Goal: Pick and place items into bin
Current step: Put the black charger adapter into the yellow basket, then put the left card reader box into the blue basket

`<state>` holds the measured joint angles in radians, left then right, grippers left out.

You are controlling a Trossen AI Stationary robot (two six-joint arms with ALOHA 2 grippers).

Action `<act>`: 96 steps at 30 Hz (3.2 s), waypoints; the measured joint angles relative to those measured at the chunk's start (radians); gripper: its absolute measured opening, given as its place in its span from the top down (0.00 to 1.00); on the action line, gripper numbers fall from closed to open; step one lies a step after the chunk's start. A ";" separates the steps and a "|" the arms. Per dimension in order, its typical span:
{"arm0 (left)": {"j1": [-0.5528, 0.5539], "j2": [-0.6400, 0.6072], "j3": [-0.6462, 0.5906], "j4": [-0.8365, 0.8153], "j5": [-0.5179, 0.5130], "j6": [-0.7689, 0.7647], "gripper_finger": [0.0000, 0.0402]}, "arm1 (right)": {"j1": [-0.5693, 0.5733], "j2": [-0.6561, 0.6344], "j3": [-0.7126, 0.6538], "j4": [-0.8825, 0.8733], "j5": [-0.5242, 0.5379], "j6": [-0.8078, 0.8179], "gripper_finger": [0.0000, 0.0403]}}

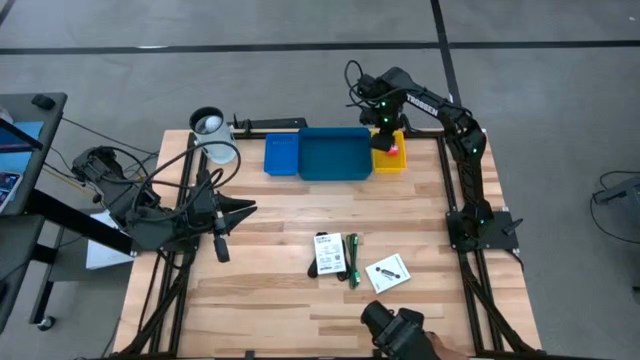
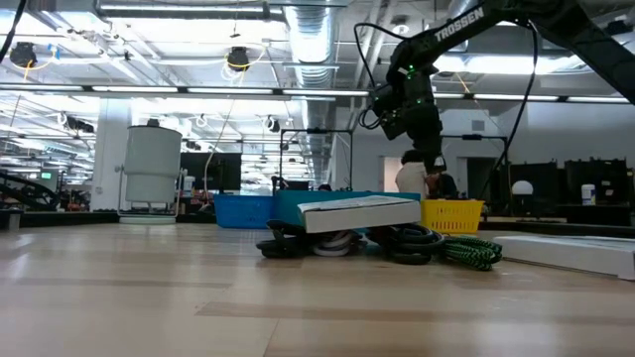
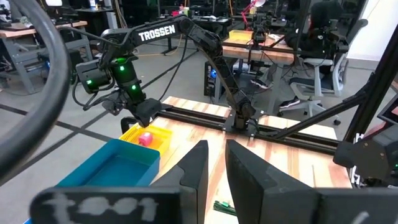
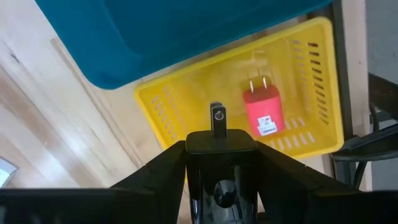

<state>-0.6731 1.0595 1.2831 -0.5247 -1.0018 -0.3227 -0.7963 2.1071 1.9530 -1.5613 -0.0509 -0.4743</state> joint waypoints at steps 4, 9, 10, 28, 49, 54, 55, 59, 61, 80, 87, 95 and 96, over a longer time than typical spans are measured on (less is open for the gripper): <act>0.000 0.000 0.000 0.000 0.000 -0.005 0.89 | 0.000 0.000 0.000 0.000 0.000 0.012 0.54; 0.000 0.000 0.000 0.000 0.000 -0.006 0.89 | 0.004 0.000 0.000 0.000 0.000 0.023 0.50; 0.000 0.000 0.000 0.000 0.000 -0.006 0.89 | 0.006 0.000 0.000 -0.002 0.000 0.022 0.49; 0.000 -0.004 0.000 0.026 0.000 0.008 0.89 | 0.040 -0.302 -0.001 -0.010 -0.021 0.107 0.51; -0.006 -0.004 0.000 0.006 0.005 -0.067 0.89 | 0.831 -0.976 -0.488 0.448 0.325 0.732 0.62; -0.006 -0.001 0.000 -0.055 0.064 -0.137 0.89 | 1.020 -1.072 -0.791 0.542 0.521 1.031 0.64; -0.006 0.003 0.000 -0.063 0.075 -0.140 0.89 | 1.052 -1.081 -0.844 0.576 0.541 1.090 0.64; -0.006 0.018 0.000 -0.103 0.098 -0.135 0.89 | 1.158 -1.093 -1.005 0.741 0.614 1.286 0.64; -0.004 0.021 0.000 -0.119 0.095 -0.134 0.89 | 1.194 -1.086 -1.056 0.823 0.661 1.356 0.64; 0.165 0.023 -0.076 -0.269 0.135 -0.695 0.89 | 1.018 -0.898 -1.119 1.158 0.331 1.462 0.49; 0.041 -0.007 -0.192 -0.270 -0.070 -0.978 0.89 | 0.984 -0.845 -1.119 1.269 0.201 1.418 0.52; -0.123 -0.036 -0.316 -0.270 -0.259 -1.219 0.89 | 1.032 -0.769 -1.119 1.315 0.173 1.474 0.51; -0.135 -0.037 -0.328 -0.270 -0.263 -1.239 0.89 | 1.040 -0.755 -1.119 1.322 0.168 1.486 0.50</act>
<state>-0.8081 1.0225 0.9550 -0.7952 -1.2652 -1.5613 0.2441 1.3517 0.8340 -0.2391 0.1169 1.0114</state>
